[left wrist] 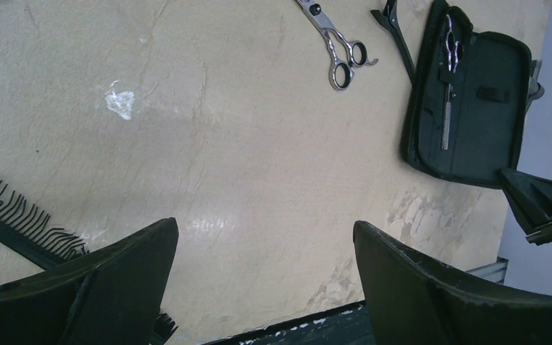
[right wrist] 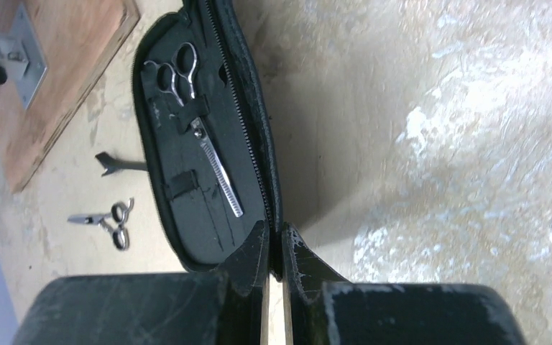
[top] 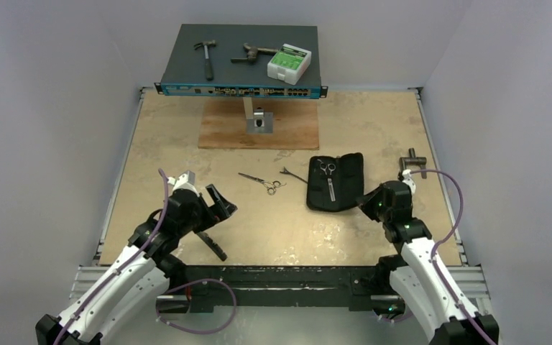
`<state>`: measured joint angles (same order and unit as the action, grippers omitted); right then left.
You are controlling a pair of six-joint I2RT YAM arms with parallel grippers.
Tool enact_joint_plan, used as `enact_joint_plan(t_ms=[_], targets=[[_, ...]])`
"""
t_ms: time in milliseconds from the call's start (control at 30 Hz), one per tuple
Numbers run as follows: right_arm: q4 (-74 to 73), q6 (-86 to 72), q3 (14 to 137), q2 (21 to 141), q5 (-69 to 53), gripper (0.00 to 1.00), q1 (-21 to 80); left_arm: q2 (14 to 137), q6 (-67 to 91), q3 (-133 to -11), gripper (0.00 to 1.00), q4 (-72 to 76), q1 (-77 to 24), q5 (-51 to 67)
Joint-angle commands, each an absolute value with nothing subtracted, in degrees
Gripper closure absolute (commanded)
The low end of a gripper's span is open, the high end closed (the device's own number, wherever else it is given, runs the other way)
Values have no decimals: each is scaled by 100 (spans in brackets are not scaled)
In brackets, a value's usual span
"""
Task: Sort the hair-cutting tools
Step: Move the hairdressing tool bag to the center of the board.
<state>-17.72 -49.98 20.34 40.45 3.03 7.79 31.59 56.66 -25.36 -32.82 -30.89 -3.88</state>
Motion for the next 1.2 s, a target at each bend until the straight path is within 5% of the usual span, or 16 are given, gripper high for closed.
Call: enact_joint_plan(t_ms=[0, 767, 1167], targets=[[-2588, -5290, 2117, 3347, 405, 100, 915, 3314, 5763, -2496, 8, -2742, -3112, -98], [-5238, -5513, 2232, 1022, -113, 100, 1091, 4121, 5941, -2391, 11, -1831, -3740, 52], [-5009, -5161, 1774, 1132, -847, 100, 1096, 4698, 6117, -2470, 10, -1320, -4428, -208]])
